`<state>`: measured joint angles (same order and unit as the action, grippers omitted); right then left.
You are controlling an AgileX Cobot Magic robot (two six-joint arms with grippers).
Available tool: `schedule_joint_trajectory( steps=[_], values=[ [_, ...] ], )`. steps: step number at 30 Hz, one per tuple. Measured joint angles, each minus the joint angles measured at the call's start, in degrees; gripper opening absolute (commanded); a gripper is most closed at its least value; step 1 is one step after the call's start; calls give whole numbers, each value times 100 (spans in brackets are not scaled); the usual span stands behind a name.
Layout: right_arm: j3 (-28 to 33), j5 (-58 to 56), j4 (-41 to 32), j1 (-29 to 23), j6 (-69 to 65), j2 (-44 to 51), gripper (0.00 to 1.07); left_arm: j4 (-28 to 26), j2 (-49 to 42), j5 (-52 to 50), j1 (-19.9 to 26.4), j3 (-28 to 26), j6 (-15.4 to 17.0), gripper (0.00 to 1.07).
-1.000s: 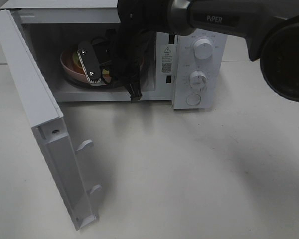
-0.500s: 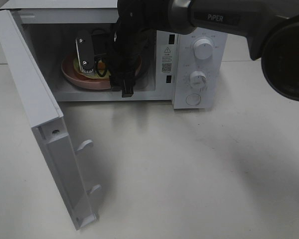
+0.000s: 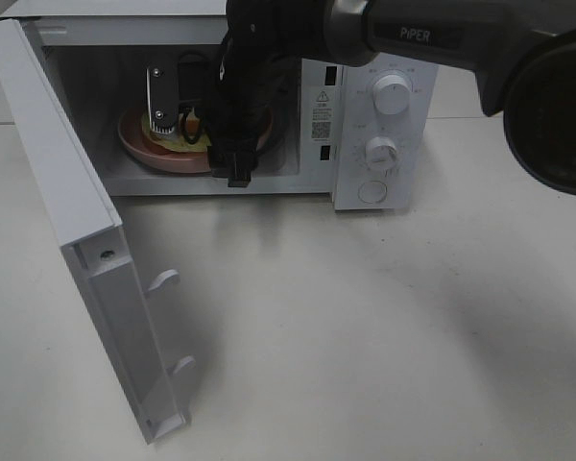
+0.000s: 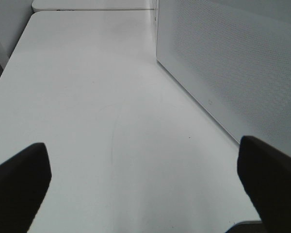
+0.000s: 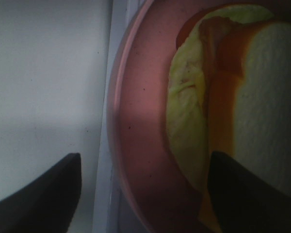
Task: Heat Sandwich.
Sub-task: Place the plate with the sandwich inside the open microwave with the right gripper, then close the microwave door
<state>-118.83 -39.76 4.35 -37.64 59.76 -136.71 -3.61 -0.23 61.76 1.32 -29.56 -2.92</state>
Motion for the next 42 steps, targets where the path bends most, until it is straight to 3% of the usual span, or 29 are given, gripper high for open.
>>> schedule_joint_trajectory(
  steps=[7, 22, 32, 42],
  values=[
    [223, 292, 0, 0, -109, 97, 72, 0, 0, 0, 0, 0, 0, 100],
    [2624, 2355, 401, 0, -235, 1180, 72, 0, 0, 0, 0, 0, 0, 100],
    [3896, 2945, 596, 0, -481, 1948, 72, 0, 0, 0, 0, 0, 0, 100],
    [4847, 3180, 590, 0, -1232, 2664, 85, 0, 0, 0, 0, 0, 0, 100]
  ],
)
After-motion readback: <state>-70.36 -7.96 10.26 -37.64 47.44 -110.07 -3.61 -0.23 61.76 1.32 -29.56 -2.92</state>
